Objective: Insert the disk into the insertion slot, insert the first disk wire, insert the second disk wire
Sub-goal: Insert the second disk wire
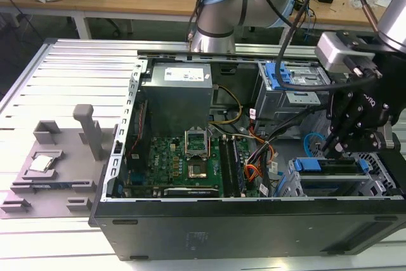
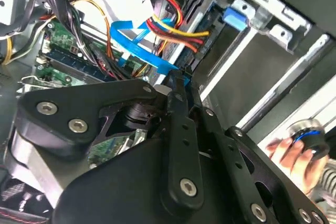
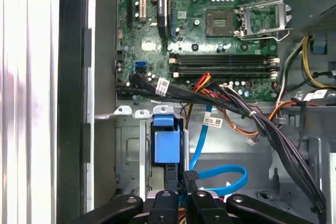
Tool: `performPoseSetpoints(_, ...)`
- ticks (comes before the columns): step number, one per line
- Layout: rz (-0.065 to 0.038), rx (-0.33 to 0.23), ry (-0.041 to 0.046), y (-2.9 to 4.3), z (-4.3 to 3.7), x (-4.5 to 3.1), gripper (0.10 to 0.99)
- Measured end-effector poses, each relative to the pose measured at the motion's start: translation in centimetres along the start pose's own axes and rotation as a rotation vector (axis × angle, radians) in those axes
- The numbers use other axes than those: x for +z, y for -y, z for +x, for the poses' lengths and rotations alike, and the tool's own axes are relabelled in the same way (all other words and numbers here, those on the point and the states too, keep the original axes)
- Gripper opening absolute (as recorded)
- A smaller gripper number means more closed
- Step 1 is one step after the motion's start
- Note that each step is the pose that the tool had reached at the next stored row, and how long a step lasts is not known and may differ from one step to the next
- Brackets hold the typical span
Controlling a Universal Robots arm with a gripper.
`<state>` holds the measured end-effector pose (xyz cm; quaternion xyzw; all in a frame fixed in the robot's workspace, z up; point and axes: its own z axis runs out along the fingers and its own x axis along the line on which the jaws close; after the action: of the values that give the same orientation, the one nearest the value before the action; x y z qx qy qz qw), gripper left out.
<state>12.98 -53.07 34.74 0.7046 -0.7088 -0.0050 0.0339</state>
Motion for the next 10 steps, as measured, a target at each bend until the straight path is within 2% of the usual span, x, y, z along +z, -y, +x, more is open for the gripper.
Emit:
performPoseSetpoints(2, 0.001, -0.016, -0.0010, 0.14, 0.01, 0.33, 0.165)
performPoseSetpoints(7, 0.001, -0.023, -0.0013, 0.26, 0.03, 0.60, 0.165)
performPoseSetpoints(10, 0.001, -0.025, -0.0015, 0.28, 0.56, 0.68, 0.165)
